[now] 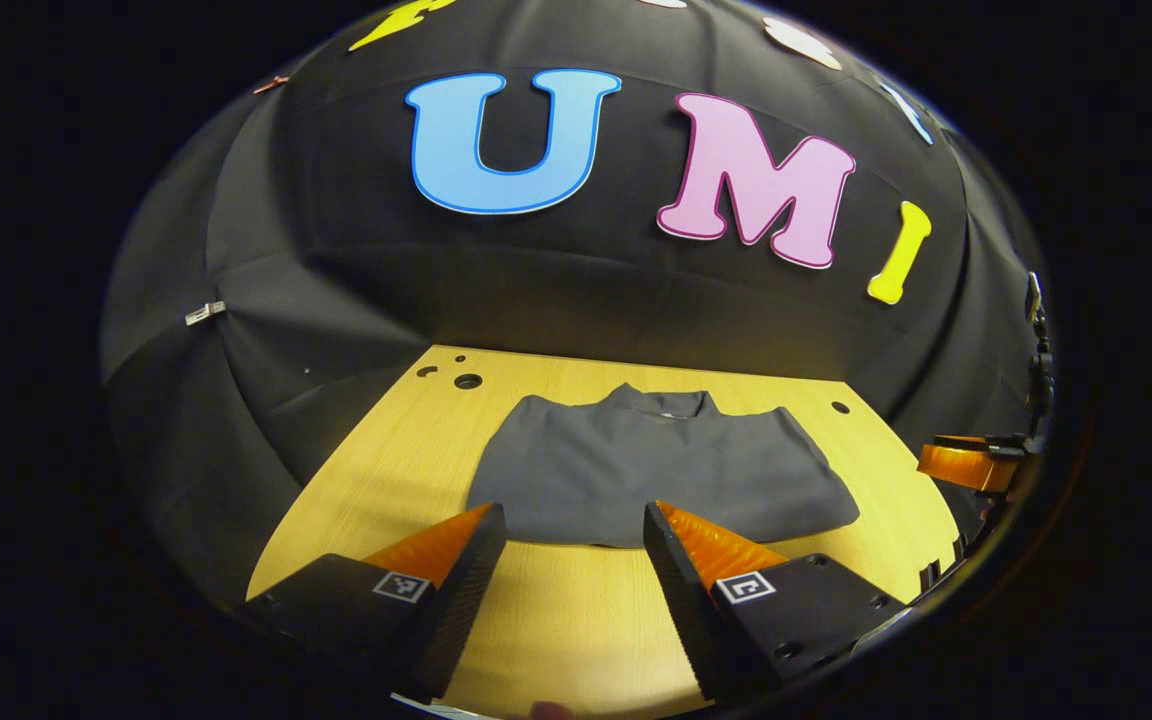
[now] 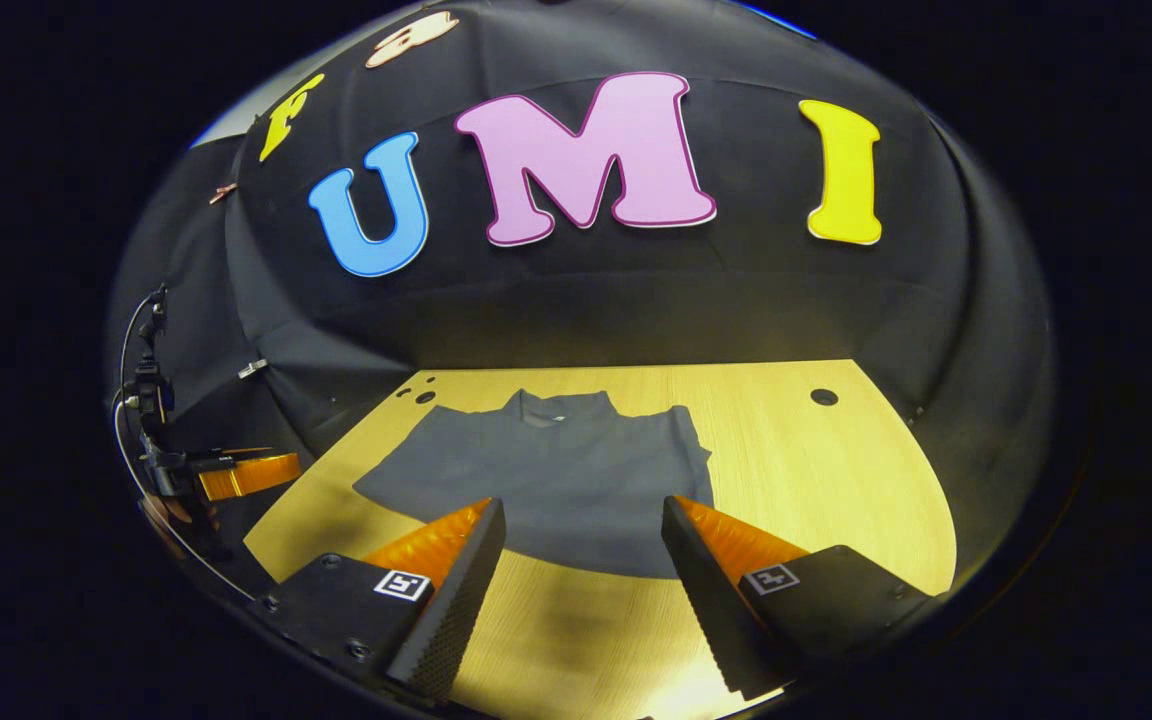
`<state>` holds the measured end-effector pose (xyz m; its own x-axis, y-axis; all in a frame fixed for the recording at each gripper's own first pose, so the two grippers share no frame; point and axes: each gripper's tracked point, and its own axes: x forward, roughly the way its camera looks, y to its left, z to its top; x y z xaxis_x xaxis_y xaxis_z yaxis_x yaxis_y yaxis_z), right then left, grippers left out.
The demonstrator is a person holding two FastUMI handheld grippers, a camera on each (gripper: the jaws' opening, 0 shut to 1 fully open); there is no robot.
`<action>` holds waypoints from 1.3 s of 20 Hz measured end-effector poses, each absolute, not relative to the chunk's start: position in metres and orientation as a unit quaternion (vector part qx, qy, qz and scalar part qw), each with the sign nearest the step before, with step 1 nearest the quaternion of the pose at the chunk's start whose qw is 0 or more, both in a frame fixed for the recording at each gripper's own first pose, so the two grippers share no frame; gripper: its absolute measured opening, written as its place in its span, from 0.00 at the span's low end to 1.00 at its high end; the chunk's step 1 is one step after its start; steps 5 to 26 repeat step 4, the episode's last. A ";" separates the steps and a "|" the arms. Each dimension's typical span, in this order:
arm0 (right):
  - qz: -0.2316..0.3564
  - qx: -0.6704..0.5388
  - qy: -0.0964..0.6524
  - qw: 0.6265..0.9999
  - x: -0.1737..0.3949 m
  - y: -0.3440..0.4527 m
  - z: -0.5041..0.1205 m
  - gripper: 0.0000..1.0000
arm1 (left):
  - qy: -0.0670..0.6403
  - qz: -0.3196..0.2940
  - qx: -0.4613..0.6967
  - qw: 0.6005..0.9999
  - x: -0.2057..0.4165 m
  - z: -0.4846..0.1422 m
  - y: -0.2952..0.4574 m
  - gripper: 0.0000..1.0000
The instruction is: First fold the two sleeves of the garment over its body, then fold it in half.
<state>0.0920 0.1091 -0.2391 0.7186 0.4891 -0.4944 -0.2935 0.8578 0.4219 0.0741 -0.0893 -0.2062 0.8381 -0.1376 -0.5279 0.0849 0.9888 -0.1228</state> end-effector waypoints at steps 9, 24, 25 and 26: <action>0.236 0.155 0.309 0.908 0.086 0.123 -0.240 0.98 | 0.284 -0.051 -0.047 0.956 0.070 -0.209 -0.090 0.88; 0.236 0.155 0.309 0.908 0.086 0.123 -0.240 0.98 | 0.284 -0.051 -0.047 0.956 0.070 -0.209 -0.090 0.88; 0.236 0.155 0.309 0.908 0.086 0.123 -0.240 0.98 | 0.284 -0.051 -0.047 0.956 0.070 -0.209 -0.090 0.88; 0.236 0.155 0.309 0.908 0.086 0.123 -0.240 0.98 | 0.284 -0.051 -0.047 0.956 0.070 -0.209 -0.090 0.88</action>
